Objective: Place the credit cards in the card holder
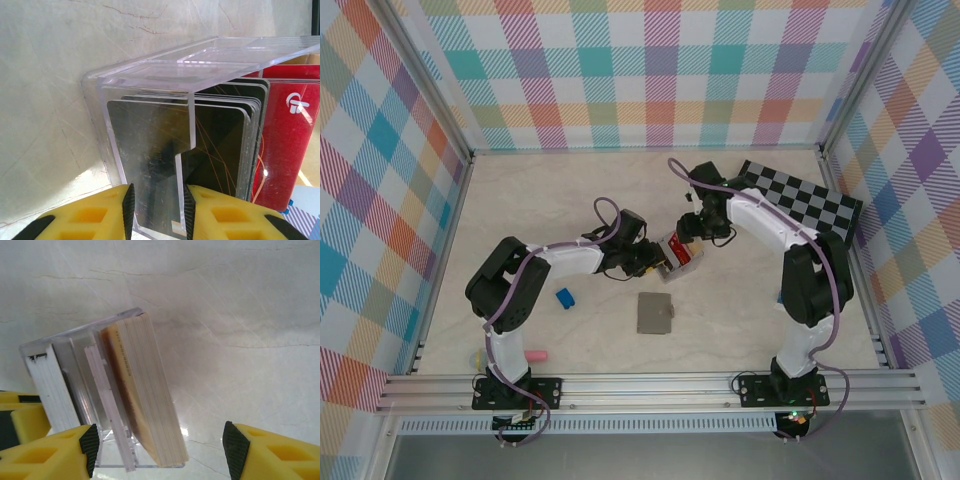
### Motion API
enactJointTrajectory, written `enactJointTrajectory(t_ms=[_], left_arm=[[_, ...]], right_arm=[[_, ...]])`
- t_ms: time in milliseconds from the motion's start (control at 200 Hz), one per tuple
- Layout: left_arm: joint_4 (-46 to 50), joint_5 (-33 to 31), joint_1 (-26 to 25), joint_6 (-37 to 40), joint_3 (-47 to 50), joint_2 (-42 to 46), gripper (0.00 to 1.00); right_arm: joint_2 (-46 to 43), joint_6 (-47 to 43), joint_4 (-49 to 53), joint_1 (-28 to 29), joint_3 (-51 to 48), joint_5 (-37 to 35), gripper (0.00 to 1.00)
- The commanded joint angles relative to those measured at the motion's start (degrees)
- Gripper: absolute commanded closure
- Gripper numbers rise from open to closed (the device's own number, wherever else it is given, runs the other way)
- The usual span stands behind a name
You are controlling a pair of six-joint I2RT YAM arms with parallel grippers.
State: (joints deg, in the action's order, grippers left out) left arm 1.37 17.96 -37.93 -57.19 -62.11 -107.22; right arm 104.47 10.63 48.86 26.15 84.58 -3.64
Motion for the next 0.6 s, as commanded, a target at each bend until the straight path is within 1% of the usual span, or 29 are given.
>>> enactJointTrajectory(t_ms=[0,125,400,595], left_arm=[[4.42,-1.08,0.67,1.11,-0.12,-0.89,0.68],[4.47,-1.08,0.67,1.20,-0.08,-0.68,0.68],[4.34,-0.84,0.69,1.12,0.13,-0.97,0.68],[4.31,-0.99,0.67,1.03,0.32,-1.15,0.69]], right_arm=[[1.93,-2.77,2.89,0.57,3.34,-2.19,0.31],[3.30,-3.21,2.79,0.79,3.89,-0.68,0.31],[7.10,-2.99,3.92,1.62,5.75,-7.52,0.33],[7.28,-3.11,4.66,2.24,6.72,-13.44,0.34]])
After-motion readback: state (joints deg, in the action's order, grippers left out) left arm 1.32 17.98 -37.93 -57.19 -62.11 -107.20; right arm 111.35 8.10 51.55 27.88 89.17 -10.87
